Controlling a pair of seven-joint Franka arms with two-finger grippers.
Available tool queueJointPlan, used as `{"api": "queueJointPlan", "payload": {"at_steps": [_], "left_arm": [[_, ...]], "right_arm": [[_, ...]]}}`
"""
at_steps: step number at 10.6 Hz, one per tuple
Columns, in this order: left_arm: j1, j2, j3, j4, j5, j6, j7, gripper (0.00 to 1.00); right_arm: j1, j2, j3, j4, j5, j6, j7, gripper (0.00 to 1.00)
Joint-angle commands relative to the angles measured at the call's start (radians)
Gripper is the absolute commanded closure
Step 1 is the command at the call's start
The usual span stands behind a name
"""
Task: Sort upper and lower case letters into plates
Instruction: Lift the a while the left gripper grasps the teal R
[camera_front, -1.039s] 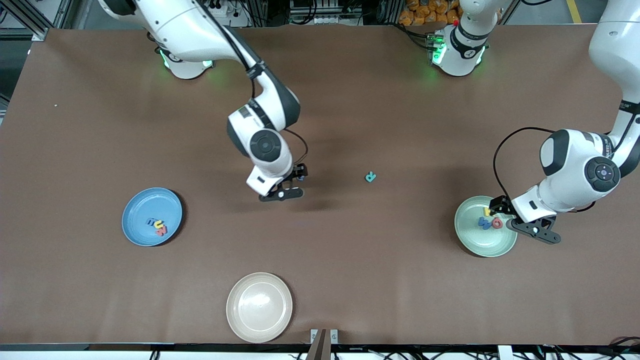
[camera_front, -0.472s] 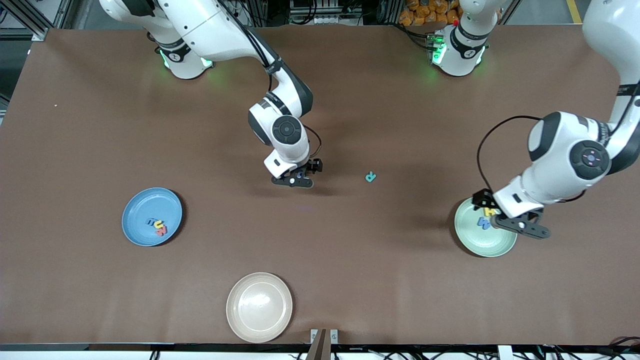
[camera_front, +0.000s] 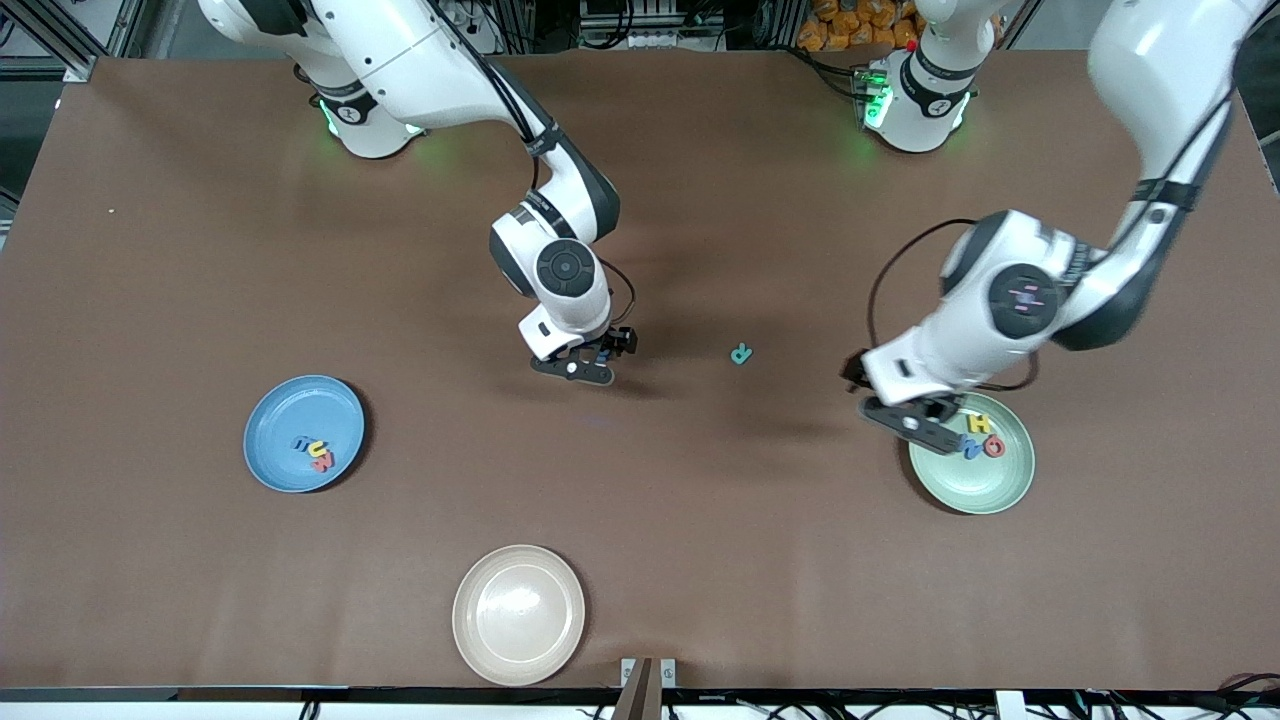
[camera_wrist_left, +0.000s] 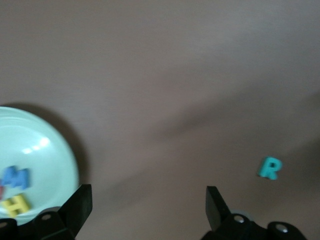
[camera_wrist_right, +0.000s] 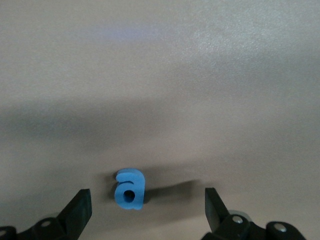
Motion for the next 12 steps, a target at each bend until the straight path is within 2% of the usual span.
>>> {"api": "queueJointPlan", "payload": {"at_steps": [1, 2, 3, 4, 5, 7, 10, 12], "left_arm": [[-0.098, 0.051, 0.003, 0.005, 0.036, 0.007, -0.09, 0.0], [-0.123, 0.076, 0.009, -0.005, 0.074, 0.025, -0.095, 0.0], [-0.128, 0.093, 0.008, -0.043, 0.132, 0.069, -0.12, 0.0], [-0.132, 0.093, 0.008, -0.101, 0.176, 0.14, -0.191, 0.0], [-0.163, 0.096, 0.009, -0.122, 0.214, 0.162, -0.263, 0.0], [-0.23, 0.125, 0.011, -0.117, 0.246, 0.162, -0.404, 0.0], [-0.284, 0.179, 0.019, -0.116, 0.361, 0.168, -0.559, 0.0], [-0.306, 0.196, 0.031, -0.116, 0.389, 0.168, -0.615, 0.0]], "right_arm": [[0.003, 0.044, 0.007, 0.0, 0.008, 0.06, 0.027, 0.11], [0.006, 0.054, 0.007, 0.0, 0.016, 0.081, 0.027, 0.36], [0.006, 0.055, 0.008, 0.0, 0.017, 0.083, 0.031, 0.72], [0.006, 0.055, 0.008, 0.0, 0.017, 0.083, 0.041, 0.96], [0.006, 0.052, 0.008, 0.002, 0.019, 0.082, 0.041, 1.0], [0.004, 0.047, 0.008, 0.002, 0.019, 0.072, 0.039, 1.0], [-0.003, 0.015, 0.01, 0.005, 0.017, 0.051, 0.03, 1.0], [-0.014, -0.013, 0.008, 0.02, 0.016, 0.004, 0.013, 1.0]]}}
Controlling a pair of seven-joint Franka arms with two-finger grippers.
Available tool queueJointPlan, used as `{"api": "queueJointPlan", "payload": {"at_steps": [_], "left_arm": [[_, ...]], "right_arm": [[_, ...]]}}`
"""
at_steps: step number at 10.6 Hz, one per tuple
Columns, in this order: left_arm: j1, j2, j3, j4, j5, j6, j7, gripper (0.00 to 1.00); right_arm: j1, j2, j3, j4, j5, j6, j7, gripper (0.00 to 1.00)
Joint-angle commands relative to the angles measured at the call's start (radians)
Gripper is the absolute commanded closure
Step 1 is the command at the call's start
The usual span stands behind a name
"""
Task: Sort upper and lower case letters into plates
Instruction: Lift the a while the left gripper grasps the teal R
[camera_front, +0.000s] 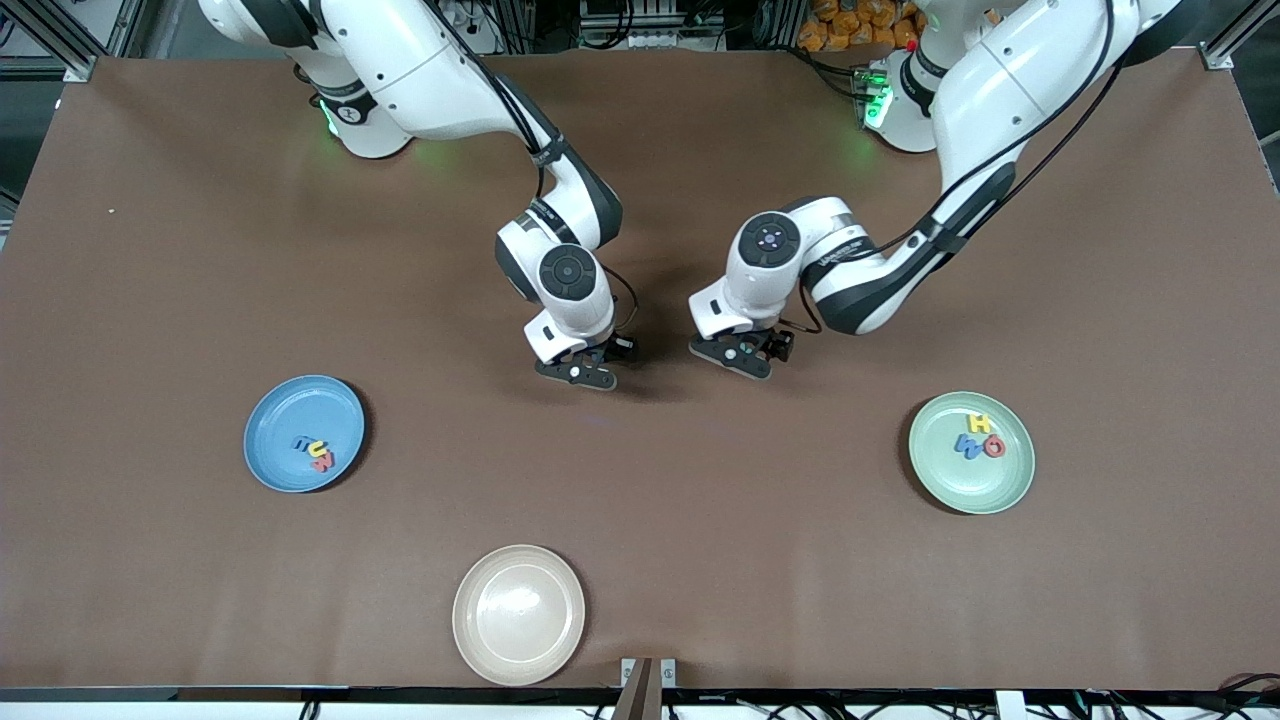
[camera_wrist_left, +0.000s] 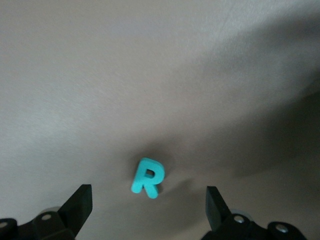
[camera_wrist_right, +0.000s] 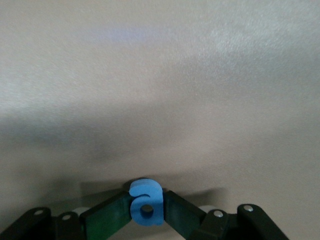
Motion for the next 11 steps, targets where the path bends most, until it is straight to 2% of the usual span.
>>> {"api": "queueJointPlan", "payload": {"at_steps": [1, 3, 5, 8, 11], "left_arm": [[-0.027, 0.013, 0.016, 0.003, 0.04, 0.015, -0.056, 0.0], [-0.053, 0.028, 0.031, 0.009, 0.041, 0.015, -0.138, 0.0], [-0.112, 0.032, 0.076, 0.011, 0.041, 0.02, -0.151, 0.0], [-0.158, 0.039, 0.119, 0.009, 0.044, 0.054, -0.149, 0.0], [-0.15, 0.039, 0.131, 0.008, 0.09, 0.06, -0.146, 0.0]], "right_arm": [[-0.026, -0.053, 0.005, 0.009, 0.01, -0.066, -0.037, 1.0], [-0.083, -0.099, 0.003, 0.01, 0.01, -0.132, -0.136, 1.0], [-0.172, -0.136, 0.003, 0.01, 0.01, -0.215, -0.274, 1.0], [-0.317, -0.139, 0.0, 0.012, -0.004, -0.22, -0.492, 1.0], [-0.482, -0.146, 0.0, 0.02, -0.004, -0.221, -0.744, 1.0]]}}
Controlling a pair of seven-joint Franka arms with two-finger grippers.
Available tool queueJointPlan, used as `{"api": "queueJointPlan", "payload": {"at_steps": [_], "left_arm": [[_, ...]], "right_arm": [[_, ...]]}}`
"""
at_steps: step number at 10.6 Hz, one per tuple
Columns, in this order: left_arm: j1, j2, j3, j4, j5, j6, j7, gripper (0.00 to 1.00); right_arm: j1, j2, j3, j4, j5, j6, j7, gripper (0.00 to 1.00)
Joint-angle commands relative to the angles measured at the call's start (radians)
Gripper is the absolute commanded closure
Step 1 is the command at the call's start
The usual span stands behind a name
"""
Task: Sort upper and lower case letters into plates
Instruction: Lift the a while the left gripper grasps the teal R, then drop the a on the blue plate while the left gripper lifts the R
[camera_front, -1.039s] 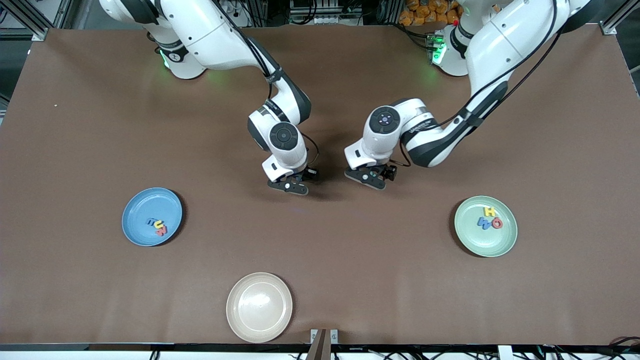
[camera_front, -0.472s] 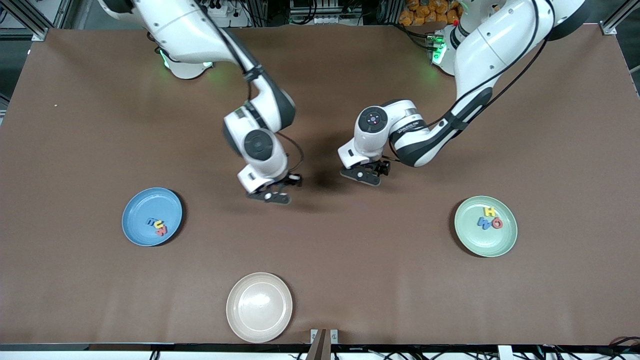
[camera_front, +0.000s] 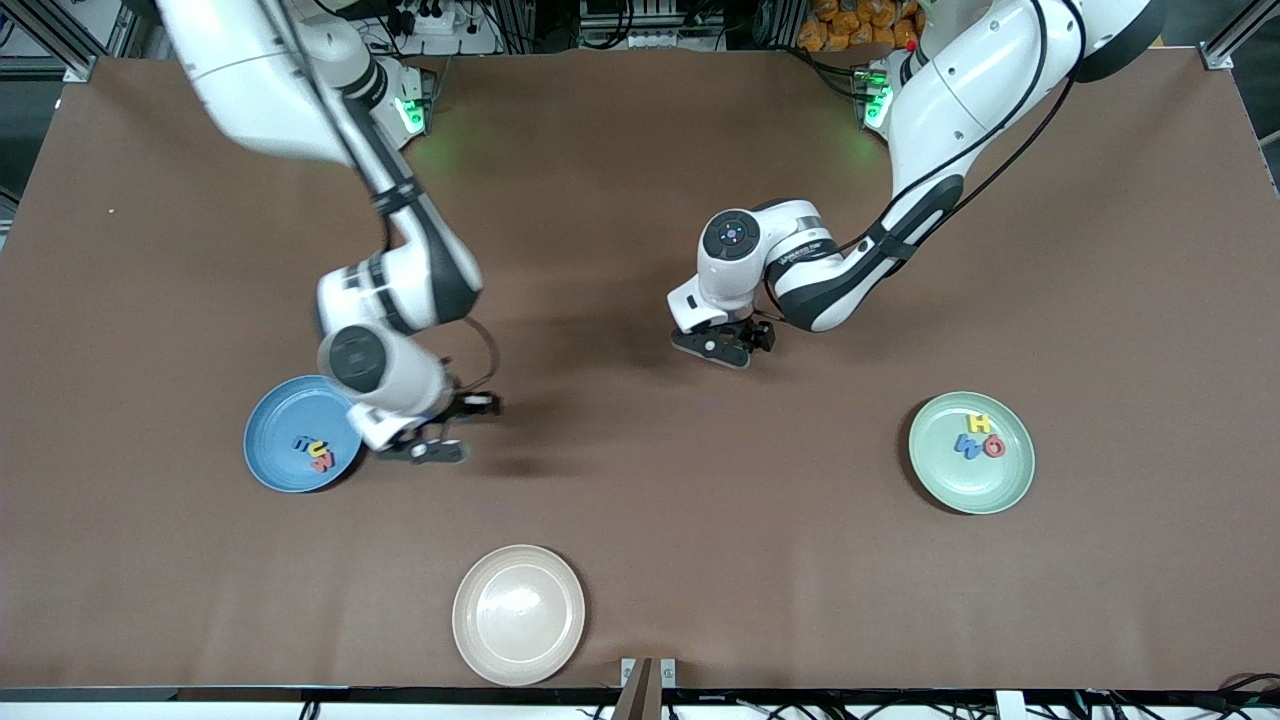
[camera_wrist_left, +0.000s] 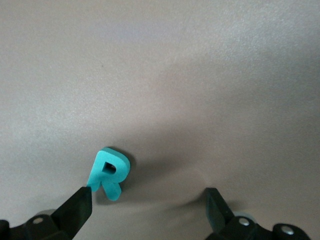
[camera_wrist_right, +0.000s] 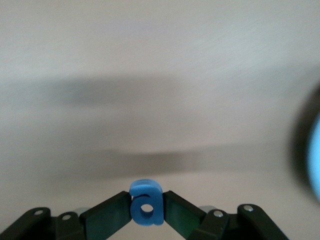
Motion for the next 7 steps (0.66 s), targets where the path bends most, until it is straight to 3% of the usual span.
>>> {"api": "queueJointPlan", "payload": {"at_steps": [1, 4, 7], "left_arm": [[0.0, 0.005, 0.024, 0.002, 0.048, 0.019, -0.025, 0.0], [0.008, -0.01, 0.02, 0.018, 0.046, 0.019, -0.017, 0.0], [0.01, -0.013, 0.02, 0.033, 0.04, 0.017, -0.017, 0.0]], "right_arm": [[-0.109, -0.025, 0.013, -0.004, -0.01, -0.01, -0.163, 1.0], [-0.246, -0.022, 0.003, -0.003, -0.065, -0.009, -0.361, 1.0], [-0.317, -0.014, 0.003, -0.01, -0.081, -0.021, -0.407, 1.0]]}}
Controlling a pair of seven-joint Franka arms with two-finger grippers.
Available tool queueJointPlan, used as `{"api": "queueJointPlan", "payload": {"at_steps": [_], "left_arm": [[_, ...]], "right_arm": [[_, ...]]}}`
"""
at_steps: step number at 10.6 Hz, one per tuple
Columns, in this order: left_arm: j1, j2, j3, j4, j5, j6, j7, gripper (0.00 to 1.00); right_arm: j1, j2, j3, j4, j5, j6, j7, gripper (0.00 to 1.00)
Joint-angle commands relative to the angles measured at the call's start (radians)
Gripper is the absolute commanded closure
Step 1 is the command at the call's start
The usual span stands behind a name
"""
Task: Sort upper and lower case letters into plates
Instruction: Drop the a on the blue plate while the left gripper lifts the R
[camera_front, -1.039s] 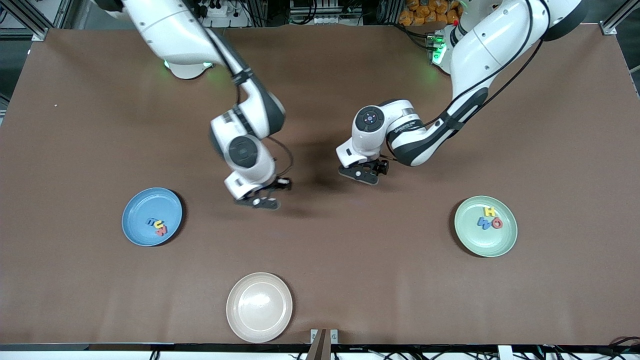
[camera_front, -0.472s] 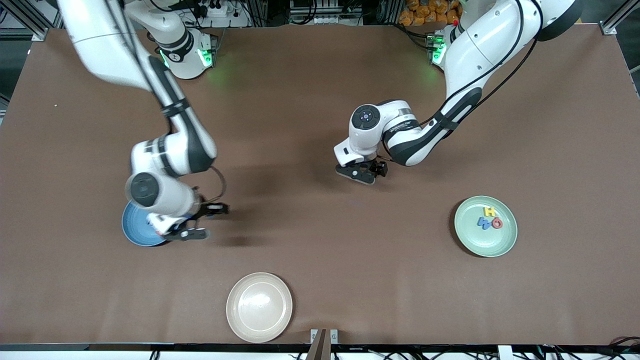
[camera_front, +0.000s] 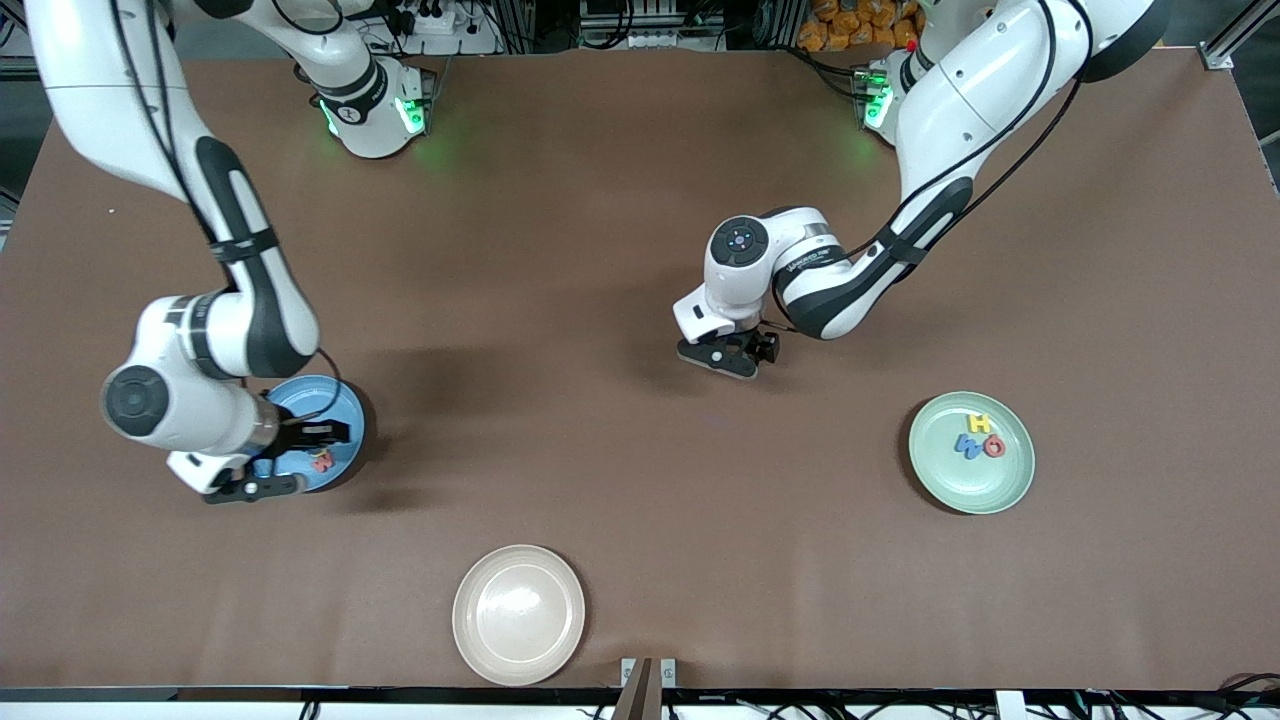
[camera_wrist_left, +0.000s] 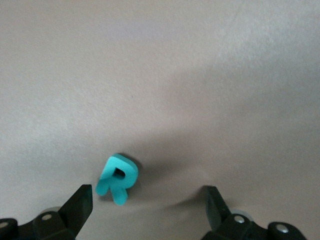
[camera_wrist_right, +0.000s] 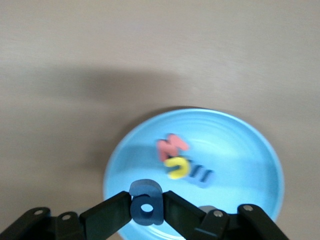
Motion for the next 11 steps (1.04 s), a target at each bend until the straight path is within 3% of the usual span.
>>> {"api": "queueJointPlan", "payload": {"at_steps": [1, 3, 6, 7, 8, 10, 11], "left_arm": [[0.0, -0.016, 0.003, 0.0, 0.027, 0.009, -0.017, 0.0], [0.027, -0.016, 0.003, 0.002, 0.024, 0.009, 0.042, 0.0], [0.03, -0.01, 0.003, 0.004, 0.023, 0.009, 0.081, 0.0], [0.035, -0.01, 0.003, 0.004, 0.023, 0.009, 0.095, 0.0], [0.035, -0.009, 0.003, 0.004, 0.02, 0.011, 0.101, 0.02], [0.035, -0.007, 0.003, 0.004, 0.015, 0.011, 0.101, 0.11], [0.035, -0.007, 0.003, 0.004, 0.01, 0.011, 0.099, 0.14]], "right_arm": [[-0.044, -0.012, 0.015, -0.015, -0.016, -0.018, -0.033, 0.96], [-0.071, -0.012, 0.015, -0.017, -0.016, -0.034, -0.042, 0.88], [-0.097, 0.016, 0.015, -0.046, -0.016, -0.035, -0.045, 0.88], [-0.104, 0.024, 0.015, -0.055, -0.016, -0.038, -0.05, 0.82], [-0.107, 0.024, 0.015, -0.057, -0.016, -0.07, -0.053, 0.65], [-0.104, 0.024, 0.015, -0.058, -0.016, -0.106, -0.053, 0.0], [-0.105, 0.021, 0.016, -0.055, -0.016, -0.124, -0.054, 0.0]]}}
